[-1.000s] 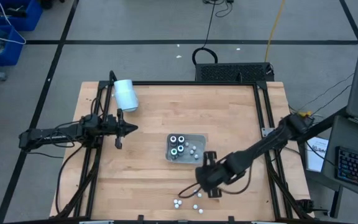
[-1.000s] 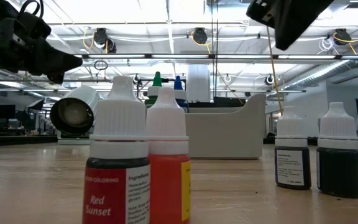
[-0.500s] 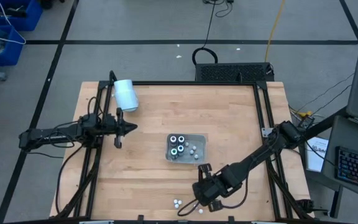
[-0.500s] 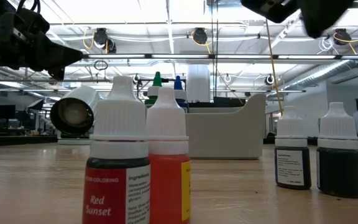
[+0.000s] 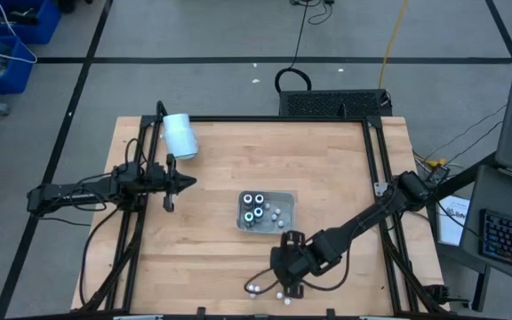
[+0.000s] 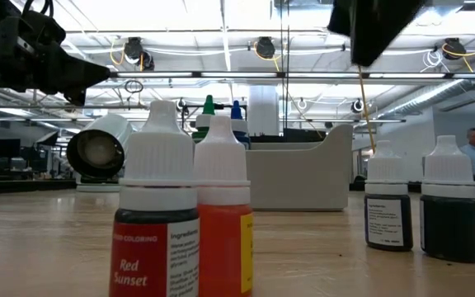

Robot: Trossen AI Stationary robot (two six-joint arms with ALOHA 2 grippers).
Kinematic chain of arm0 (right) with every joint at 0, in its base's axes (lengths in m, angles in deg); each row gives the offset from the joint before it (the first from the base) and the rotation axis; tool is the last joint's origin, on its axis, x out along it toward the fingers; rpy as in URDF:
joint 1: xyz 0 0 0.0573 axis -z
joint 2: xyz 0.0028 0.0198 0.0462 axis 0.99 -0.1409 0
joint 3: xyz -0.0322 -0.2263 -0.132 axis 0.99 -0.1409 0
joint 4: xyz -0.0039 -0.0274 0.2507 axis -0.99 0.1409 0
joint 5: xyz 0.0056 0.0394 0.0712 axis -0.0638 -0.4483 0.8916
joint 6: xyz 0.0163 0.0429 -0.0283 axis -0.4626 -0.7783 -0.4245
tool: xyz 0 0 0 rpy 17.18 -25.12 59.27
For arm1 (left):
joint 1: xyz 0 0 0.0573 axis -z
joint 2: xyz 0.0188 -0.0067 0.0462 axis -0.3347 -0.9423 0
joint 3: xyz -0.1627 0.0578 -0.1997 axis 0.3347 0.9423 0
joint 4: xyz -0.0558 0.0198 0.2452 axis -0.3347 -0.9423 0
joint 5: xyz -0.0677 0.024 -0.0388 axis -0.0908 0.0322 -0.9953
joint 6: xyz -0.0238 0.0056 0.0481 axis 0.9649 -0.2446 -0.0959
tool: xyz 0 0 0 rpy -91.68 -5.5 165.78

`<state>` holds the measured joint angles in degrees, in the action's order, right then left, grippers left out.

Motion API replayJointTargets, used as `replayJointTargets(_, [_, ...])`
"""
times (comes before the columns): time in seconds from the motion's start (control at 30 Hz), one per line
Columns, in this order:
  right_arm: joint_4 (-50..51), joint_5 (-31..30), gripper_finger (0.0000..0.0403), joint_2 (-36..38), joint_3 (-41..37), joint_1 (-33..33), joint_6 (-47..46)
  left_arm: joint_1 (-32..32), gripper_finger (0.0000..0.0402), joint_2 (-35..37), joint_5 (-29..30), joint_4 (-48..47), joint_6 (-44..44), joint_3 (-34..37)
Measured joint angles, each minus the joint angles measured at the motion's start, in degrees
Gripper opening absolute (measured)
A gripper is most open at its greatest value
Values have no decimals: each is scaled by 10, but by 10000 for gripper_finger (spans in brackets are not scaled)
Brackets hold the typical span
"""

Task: Pick & Place food coloring
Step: Put the small black food coloring bottle into the bin

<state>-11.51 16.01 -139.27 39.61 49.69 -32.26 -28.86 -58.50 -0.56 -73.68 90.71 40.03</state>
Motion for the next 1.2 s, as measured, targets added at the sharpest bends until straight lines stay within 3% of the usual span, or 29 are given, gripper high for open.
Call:
replayJointTargets(0.23, [-56,21,178,-1,-61,-13,-58,0,21,0,0,-3,9,0])
replayJointTargets(1.2, [-223,27,178,-1,-179,-17,-79,0,21,0,0,-5,9,0])
